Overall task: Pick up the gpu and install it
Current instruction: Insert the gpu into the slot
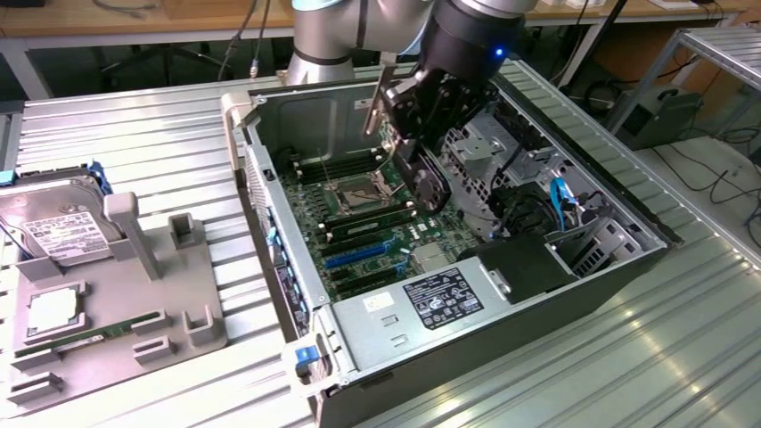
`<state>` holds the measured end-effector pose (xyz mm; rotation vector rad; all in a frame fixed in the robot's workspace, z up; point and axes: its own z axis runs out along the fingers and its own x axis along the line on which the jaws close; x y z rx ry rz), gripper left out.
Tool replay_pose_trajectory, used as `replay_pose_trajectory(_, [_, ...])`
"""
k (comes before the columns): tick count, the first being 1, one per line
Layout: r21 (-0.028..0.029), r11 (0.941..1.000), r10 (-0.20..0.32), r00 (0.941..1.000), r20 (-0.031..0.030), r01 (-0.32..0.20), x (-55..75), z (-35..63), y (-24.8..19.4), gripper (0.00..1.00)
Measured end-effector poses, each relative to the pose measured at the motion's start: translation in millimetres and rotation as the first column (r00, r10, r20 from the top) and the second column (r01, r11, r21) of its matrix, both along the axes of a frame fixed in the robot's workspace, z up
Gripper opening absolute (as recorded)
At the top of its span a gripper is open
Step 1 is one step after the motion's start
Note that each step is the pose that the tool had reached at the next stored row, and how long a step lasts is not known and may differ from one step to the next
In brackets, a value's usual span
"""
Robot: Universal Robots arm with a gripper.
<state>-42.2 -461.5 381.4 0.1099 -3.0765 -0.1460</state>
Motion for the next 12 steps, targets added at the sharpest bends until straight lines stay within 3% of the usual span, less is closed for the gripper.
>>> replay_pose_trajectory(4, [-0.0001,0.9947,0.102,0.9947,0.0000,-0.102,0.0,-0.5,0.0,0.26])
replay_pose_trajectory(5, [0.0001,0.9886,0.150,0.9886,0.0000,-0.150,0.0,-0.9,0.0,0.26])
replay_pose_trajectory(8, [0.0007,0.9775,0.211,0.9775,0.0001,-0.211,0.0,-1.5,0.0,0.26])
replay_pose_trajectory(12, [0.0017,0.9567,0.291,0.9567,0.0004,-0.291,0.0,-2.6,0.0,0.26])
